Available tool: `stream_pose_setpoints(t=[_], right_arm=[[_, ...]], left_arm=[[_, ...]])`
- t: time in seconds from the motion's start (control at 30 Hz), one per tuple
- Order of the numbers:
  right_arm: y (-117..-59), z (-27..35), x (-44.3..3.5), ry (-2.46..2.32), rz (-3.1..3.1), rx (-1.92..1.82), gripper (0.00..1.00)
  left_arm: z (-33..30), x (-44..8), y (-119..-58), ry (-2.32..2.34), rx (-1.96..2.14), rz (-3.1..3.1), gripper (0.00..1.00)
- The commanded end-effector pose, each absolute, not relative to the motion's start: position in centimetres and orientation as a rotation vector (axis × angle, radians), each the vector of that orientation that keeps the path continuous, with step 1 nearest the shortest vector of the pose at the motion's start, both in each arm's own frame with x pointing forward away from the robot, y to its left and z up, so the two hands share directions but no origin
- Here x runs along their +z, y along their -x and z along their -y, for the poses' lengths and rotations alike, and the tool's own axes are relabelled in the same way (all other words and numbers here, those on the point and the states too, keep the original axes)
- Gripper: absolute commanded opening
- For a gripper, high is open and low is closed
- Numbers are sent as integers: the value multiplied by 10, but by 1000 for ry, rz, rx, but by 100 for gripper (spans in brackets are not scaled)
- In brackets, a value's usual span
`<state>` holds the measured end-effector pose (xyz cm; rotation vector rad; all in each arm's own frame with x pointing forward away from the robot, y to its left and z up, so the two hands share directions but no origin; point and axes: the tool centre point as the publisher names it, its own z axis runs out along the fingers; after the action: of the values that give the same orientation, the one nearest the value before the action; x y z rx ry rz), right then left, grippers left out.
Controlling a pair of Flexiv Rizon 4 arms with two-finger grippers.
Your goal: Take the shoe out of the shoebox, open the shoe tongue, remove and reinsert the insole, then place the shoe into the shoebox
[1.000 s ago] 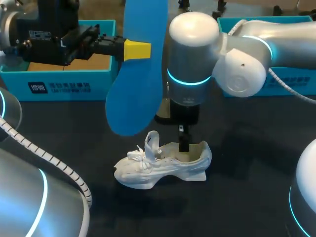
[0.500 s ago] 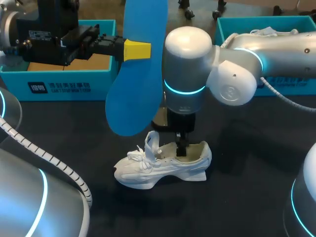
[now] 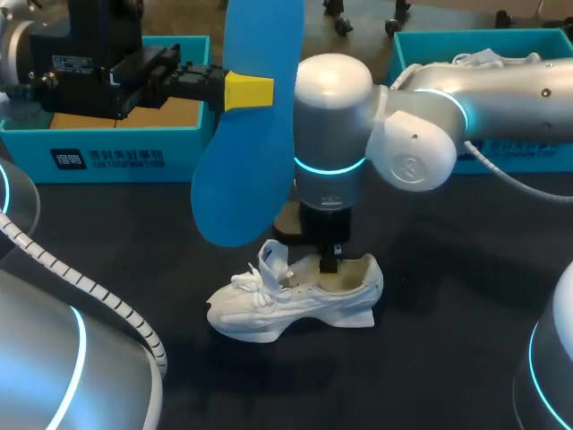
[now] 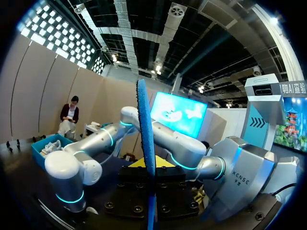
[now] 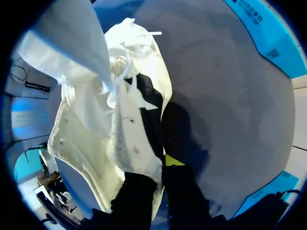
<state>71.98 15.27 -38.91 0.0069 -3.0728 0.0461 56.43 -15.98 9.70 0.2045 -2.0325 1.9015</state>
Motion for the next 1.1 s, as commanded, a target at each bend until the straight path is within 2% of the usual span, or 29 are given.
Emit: stream_pose_setpoints(t=[0.03, 0.37, 0.47, 0.53, 0.9, 1.1], right_arm=[[-720, -159, -378, 0, 3068, 86, 0], [-715, -153, -339, 166, 3074, 22, 0], [-712, -139, -332, 666, 2923, 0, 0], [-701, -134, -323, 829, 2919, -40, 0], [-701, -134, -323, 829, 2919, -40, 0], [-701, -140, -319, 1336, 2675, -112, 0]], left_arm=[[161, 98, -566, -202, 1896, 2035, 0], [161, 98, -566, -202, 1896, 2035, 0], [161, 98, -566, -202, 1896, 2035, 0], [161, 98, -566, -202, 1896, 2035, 0], [161, 98, -566, -202, 1896, 2035, 0], [161, 98, -566, -202, 1896, 2035, 0]])
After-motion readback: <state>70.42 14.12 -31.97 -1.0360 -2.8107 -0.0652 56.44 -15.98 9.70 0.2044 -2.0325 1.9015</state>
